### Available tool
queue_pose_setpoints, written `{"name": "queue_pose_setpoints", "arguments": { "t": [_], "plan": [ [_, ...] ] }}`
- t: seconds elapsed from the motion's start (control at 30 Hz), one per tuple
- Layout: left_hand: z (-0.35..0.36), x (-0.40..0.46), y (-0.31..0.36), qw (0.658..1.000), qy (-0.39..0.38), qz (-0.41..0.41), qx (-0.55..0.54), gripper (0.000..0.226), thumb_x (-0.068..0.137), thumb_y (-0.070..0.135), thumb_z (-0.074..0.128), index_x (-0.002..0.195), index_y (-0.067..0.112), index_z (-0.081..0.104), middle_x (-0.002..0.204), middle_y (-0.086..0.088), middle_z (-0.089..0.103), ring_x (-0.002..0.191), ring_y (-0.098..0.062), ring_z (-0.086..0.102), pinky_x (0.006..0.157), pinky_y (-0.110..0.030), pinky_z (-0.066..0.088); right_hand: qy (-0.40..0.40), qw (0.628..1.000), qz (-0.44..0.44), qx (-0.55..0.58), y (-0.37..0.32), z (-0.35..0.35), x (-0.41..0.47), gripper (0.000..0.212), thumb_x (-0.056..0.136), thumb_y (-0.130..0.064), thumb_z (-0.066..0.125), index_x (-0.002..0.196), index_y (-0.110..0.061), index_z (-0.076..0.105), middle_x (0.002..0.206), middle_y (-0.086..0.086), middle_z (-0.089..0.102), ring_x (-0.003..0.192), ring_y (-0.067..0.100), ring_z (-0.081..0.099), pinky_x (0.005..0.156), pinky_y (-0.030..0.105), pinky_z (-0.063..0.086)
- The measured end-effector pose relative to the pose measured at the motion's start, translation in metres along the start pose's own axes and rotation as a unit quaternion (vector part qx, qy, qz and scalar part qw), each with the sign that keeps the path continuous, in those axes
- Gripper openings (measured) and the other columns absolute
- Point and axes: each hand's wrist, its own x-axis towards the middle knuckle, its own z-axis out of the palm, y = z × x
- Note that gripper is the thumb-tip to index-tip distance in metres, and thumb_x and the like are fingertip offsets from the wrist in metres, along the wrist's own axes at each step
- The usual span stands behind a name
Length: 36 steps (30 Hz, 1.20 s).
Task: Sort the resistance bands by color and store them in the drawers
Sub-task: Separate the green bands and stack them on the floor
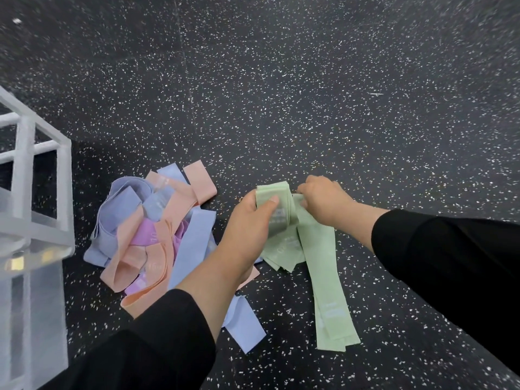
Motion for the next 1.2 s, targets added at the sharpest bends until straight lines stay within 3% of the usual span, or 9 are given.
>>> {"name": "queue_pose_setpoints", "arguments": {
  "t": [0.23,0.33,0.53,0.63,0.8,0.93,1.07,1.13,1.2],
  "plan": [
    [-0.002,-0.009,0.001,0.999,-0.029,0.016,0.023,0.017,0.106,0.027,0.050,0.117,0.028,0.064,0.112,0.001,0.075,0.100,-0.012,0.073,0.086,-0.029,0.059,-0.003,0.985,0.028,0.172,0.013,-0.023,-0.017,0.016,0.100,-0.022,0.053,0.109,-0.015,0.065,0.089,0.005,0.067,0.069,0.021,0.054,0.058,0.032,0.039],
    [-0.002,-0.012,0.003,0.998,-0.031,0.020,0.042,0.016,0.106,0.030,0.050,0.110,0.032,0.065,0.110,0.000,0.075,0.106,-0.021,0.071,0.091,-0.038,0.058,0.015,0.959,0.042,0.279,0.008,-0.040,-0.027,0.013,0.097,-0.024,0.064,0.102,-0.015,0.070,0.079,0.001,0.067,0.062,0.012,0.055,0.055,0.029,0.044],
    [0.005,-0.015,0.010,0.994,-0.038,0.042,0.092,0.013,0.097,0.035,0.061,0.101,0.028,0.071,0.099,0.001,0.076,0.100,-0.027,0.072,0.094,-0.056,0.056,-0.063,0.800,0.019,0.597,-0.009,-0.082,-0.054,0.017,0.101,-0.013,0.061,0.101,0.001,0.070,0.082,0.009,0.071,0.069,0.014,0.066,0.057,0.020,0.057],
    [0.010,-0.013,0.010,0.996,-0.002,0.049,0.074,0.012,0.090,0.038,0.066,0.094,0.027,0.070,0.096,-0.003,0.075,0.097,-0.029,0.071,0.090,-0.059,0.056,-0.108,0.751,-0.015,0.651,-0.006,-0.086,-0.060,0.035,0.105,-0.022,0.054,0.112,0.010,0.065,0.101,0.018,0.066,0.093,0.025,0.062,0.083,0.037,0.061],
    [0.019,-0.009,0.006,0.997,0.046,0.048,0.030,0.015,0.090,0.029,0.073,0.101,0.029,0.063,0.099,-0.005,0.075,0.096,-0.030,0.073,0.091,-0.056,0.057,-0.099,0.801,-0.056,0.588,-0.008,-0.078,-0.068,0.016,0.094,-0.018,0.071,0.110,-0.017,0.073,0.116,0.020,0.071,0.099,0.021,0.068,0.104,0.049,0.053],
    [0.021,-0.006,0.004,0.984,0.035,0.079,0.157,0.024,0.100,0.031,0.062,0.124,0.029,0.062,0.118,0.003,0.063,0.101,-0.008,0.062,0.085,-0.023,0.048,-0.092,0.799,-0.042,0.593,-0.007,-0.073,-0.066,0.019,0.090,-0.012,0.075,0.108,-0.015,0.068,0.111,0.015,0.075,0.093,0.021,0.068,0.102,0.054,0.051],
    [0.016,-0.001,0.006,0.973,0.084,0.093,0.192,0.027,0.101,0.036,0.055,0.099,0.011,0.065,0.098,-0.010,0.068,0.086,-0.023,0.059,0.080,-0.041,0.048,-0.029,0.811,-0.016,0.584,0.004,-0.073,-0.054,0.012,0.097,-0.025,0.068,0.099,-0.014,0.072,0.092,0.001,0.073,0.082,0.013,0.070,0.088,0.043,0.062],
    [0.012,0.001,0.006,0.983,0.090,0.070,0.143,0.037,0.094,0.048,0.053,0.095,0.012,0.061,0.094,-0.014,0.069,0.081,-0.027,0.062,0.083,-0.050,0.053,0.037,0.887,0.030,0.460,0.023,-0.068,-0.038,0.020,0.099,-0.035,0.063,0.107,-0.018,0.071,0.101,-0.001,0.071,0.078,0.012,0.070,0.082,0.036,0.061],
    [0.007,0.002,0.004,0.987,0.080,0.060,0.122,0.042,0.089,0.054,0.053,0.093,0.014,0.061,0.091,-0.014,0.070,0.079,-0.029,0.065,0.084,-0.052,0.058,-0.001,0.970,0.040,0.239,0.043,-0.053,-0.023,0.034,0.100,-0.037,0.062,0.130,-0.023,0.063,0.124,0.000,0.068,0.102,0.019,0.068,0.090,0.031,0.053]
  ]
}}
